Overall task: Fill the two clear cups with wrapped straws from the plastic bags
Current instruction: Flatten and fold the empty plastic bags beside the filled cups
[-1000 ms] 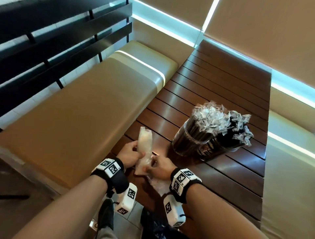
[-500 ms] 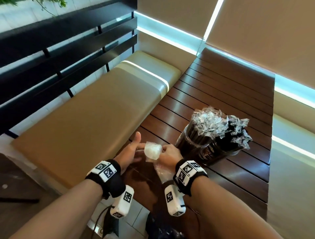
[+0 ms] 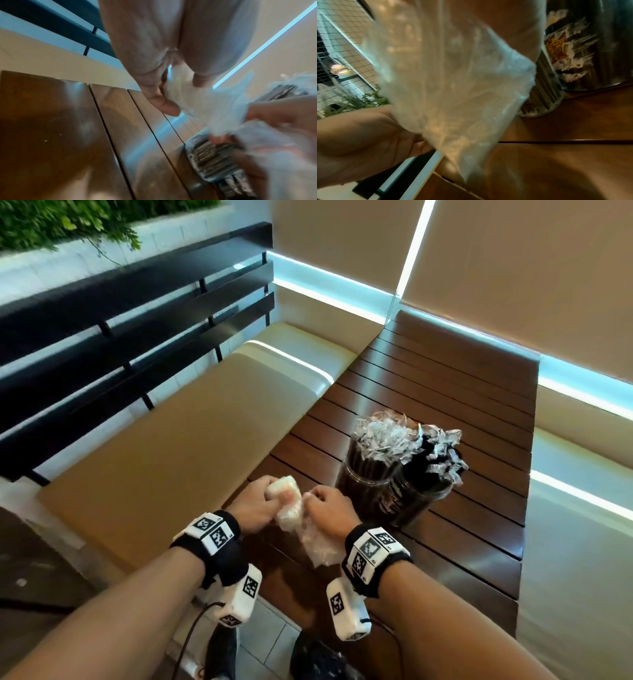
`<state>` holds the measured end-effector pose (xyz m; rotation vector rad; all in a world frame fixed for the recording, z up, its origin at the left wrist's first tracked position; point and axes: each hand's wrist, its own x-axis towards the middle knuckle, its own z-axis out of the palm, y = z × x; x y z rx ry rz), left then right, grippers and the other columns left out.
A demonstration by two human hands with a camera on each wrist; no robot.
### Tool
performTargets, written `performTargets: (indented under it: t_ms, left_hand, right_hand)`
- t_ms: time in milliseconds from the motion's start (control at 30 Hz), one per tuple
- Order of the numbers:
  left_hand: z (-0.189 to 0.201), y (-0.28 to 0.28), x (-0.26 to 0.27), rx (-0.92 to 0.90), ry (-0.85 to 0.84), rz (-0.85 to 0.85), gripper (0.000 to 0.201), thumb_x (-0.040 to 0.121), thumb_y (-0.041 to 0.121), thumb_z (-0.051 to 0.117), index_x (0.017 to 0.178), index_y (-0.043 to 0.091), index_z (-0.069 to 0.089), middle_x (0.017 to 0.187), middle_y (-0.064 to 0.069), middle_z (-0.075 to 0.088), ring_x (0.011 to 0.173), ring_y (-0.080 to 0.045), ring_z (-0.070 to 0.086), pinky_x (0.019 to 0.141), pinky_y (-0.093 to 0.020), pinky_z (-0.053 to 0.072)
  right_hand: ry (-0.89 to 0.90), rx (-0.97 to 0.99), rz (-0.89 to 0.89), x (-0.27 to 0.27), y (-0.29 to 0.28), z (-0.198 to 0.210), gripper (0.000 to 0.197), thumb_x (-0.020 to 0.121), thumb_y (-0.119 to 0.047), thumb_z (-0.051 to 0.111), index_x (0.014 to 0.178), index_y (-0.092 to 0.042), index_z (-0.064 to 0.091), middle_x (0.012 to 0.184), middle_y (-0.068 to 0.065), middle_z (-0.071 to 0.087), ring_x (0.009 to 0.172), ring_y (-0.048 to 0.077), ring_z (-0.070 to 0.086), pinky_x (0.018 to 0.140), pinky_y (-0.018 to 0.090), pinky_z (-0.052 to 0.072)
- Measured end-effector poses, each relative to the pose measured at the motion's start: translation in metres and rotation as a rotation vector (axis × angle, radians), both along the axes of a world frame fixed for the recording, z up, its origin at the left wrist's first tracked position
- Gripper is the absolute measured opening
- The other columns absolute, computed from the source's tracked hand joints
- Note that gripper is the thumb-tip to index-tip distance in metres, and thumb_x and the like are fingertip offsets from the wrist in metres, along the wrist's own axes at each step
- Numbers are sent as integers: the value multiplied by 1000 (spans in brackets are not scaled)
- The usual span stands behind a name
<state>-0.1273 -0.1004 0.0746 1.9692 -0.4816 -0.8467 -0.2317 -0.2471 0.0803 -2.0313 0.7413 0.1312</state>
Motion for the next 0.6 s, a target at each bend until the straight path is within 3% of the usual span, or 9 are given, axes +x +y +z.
performTargets:
  t_ms: [33,100,167,200,300,367,433,500,600]
  left_hand:
    - [-5,0,-2,39,-89,42,36,73,51,71,96,27,56,94,-3,68,86,-26,66,79,-49,56]
    - [-5,-3,-15,142,-252,28,33,75,42,75,88,25,50,89,-1,64,78,-19,62,70,-38,52]
    - [-9,-9,-35,167,-270,-56,30,79,36,74,85,23,48,81,0,64,68,-15,58,59,-31,47]
    - [-6,-13,-47,142,-215,-82,28,80,40,72,84,23,50,79,-1,65,66,-15,57,59,-33,48]
    - [1,-21,-67,-52,151,1,40,84,60,54,96,23,61,86,-7,66,78,-23,62,75,-47,56]
    - [5,-23,-77,-130,419,-28,52,82,61,58,116,22,59,102,-9,67,92,-22,66,81,-44,56]
    - [8,-24,-83,-31,384,-197,80,65,60,77,130,29,45,123,-3,63,110,-19,64,92,-38,54]
    - [0,-29,-88,108,253,-324,111,49,56,90,139,34,29,129,0,58,115,-17,61,98,-40,52]
    - [-11,-45,-96,141,188,-346,105,46,36,90,134,31,34,115,-1,65,102,-18,67,88,-41,57]
  right_hand:
    - [-18,-13,-37,-6,-1,1,25,93,-38,48,89,-22,66,97,0,70,94,20,62,88,34,48]
    - [-89,-69,-102,-16,0,5,31,97,-38,40,86,-18,61,94,6,68,92,25,61,83,35,46]
    - [-141,-88,-149,-23,5,9,34,100,-41,36,83,-18,56,92,7,67,90,26,61,82,37,47]
    - [-143,-86,-166,-26,8,10,35,101,-42,35,85,-19,56,95,7,67,92,26,62,83,37,47]
    - [-77,-78,-227,-34,11,5,41,103,-45,30,102,-16,58,112,11,66,106,31,61,90,38,45]
    - [-29,-31,-301,-42,6,-1,46,104,-45,27,114,-15,59,120,15,64,113,34,59,95,40,46]
    - [28,63,-395,-51,3,-3,53,104,-47,23,123,-13,59,125,17,63,117,36,57,98,39,44]
    - [73,183,-479,-60,0,-4,61,103,-53,19,131,-14,56,130,16,60,121,35,55,100,39,41]
    - [79,289,-560,-73,-14,-10,63,101,-58,21,132,-16,57,130,12,61,122,32,55,103,38,40]
